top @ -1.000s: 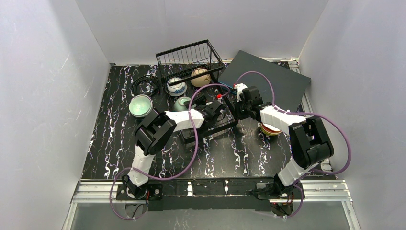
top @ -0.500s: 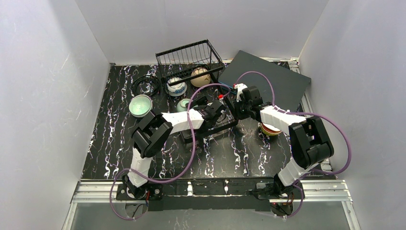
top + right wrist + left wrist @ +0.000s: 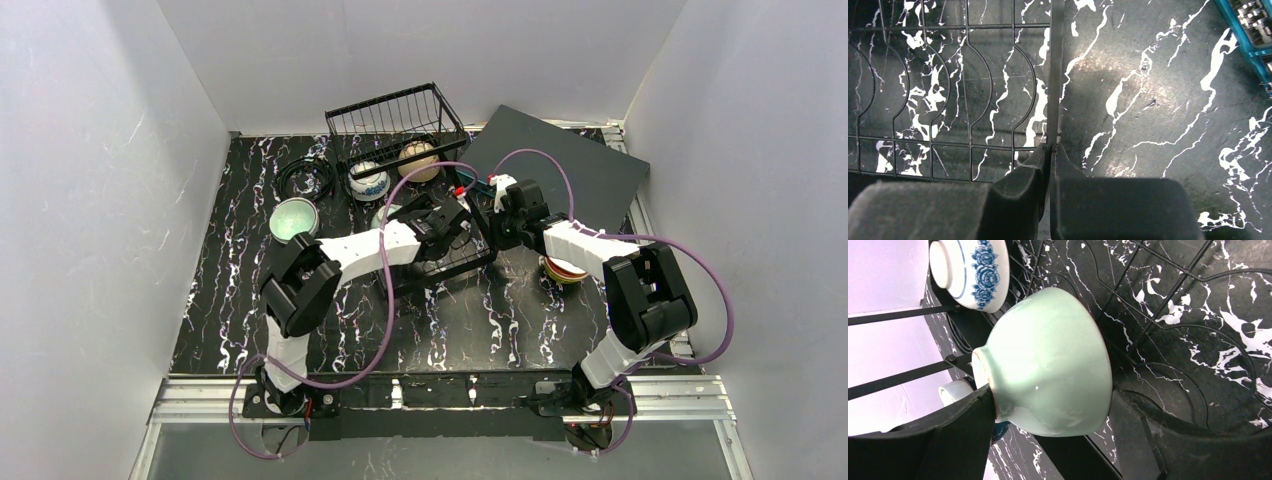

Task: Unload the bowls from the dish rack
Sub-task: Pick up the bowl from the dish rack, then place the bowl at the center of the board.

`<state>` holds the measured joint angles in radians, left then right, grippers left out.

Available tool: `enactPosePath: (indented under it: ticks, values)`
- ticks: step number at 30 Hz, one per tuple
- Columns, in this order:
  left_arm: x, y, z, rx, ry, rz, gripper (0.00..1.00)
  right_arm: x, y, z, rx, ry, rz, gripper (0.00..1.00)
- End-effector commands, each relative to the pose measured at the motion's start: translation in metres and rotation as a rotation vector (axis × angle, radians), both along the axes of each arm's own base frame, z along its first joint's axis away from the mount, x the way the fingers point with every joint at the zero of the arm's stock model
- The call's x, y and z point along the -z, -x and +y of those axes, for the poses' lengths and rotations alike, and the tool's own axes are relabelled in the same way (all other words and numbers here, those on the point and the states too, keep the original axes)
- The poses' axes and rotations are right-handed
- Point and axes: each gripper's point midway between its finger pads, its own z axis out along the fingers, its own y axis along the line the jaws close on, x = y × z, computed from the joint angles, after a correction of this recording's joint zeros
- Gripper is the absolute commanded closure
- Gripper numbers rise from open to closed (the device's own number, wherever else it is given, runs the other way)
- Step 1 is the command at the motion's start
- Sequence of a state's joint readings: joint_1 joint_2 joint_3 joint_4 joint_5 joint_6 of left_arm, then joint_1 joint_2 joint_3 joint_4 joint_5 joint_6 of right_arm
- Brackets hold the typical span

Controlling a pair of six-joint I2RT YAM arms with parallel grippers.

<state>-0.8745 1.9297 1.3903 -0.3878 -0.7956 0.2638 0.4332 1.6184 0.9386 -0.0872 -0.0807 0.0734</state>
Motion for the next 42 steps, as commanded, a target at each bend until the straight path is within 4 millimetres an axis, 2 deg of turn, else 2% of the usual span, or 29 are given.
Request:
enactPosePath:
  ticks: [1, 5, 8, 14, 17, 21, 26, 33, 42]
  values:
    - [-0.068, 0.001, 0.0, -0.037, 0.139, -0.112, 0.82, -0.025, 0.012, 0.03, -0.08, -0.153, 0.003, 0.84]
    - [-0.078, 0.005, -0.001, -0.047, 0.2, -0.117, 0.85, -0.032, 0.008, 0.032, -0.072, -0.17, -0.02, 0.73]
    - [-0.084, 0.008, -0.002, -0.063, 0.252, -0.115, 0.88, -0.042, 0.003, 0.034, -0.063, -0.187, -0.049, 0.61]
    - [-0.096, 0.015, -0.004, -0.098, 0.388, -0.102, 0.92, -0.065, -0.006, 0.03, -0.02, -0.196, -0.116, 0.3]
    - [-0.102, 0.019, -0.005, -0.118, 0.472, -0.094, 0.92, -0.082, -0.01, 0.027, 0.013, -0.215, -0.175, 0.19]
    - [-0.109, 0.026, -0.008, -0.144, 0.6, -0.07, 0.92, -0.097, -0.006, 0.024, 0.05, -0.263, -0.214, 0.09]
    - [-0.119, 0.037, -0.016, -0.153, 0.777, -0.033, 0.93, -0.115, 0.003, 0.024, 0.072, -0.342, -0.241, 0.05]
    - [-0.134, 0.053, -0.028, -0.162, 0.993, 0.025, 0.94, -0.137, 0.019, 0.036, 0.08, -0.523, -0.237, 0.05]
    - [-0.15, 0.079, -0.047, -0.169, 1.33, 0.108, 0.95, -0.145, 0.031, 0.05, 0.081, -0.696, -0.186, 0.05]
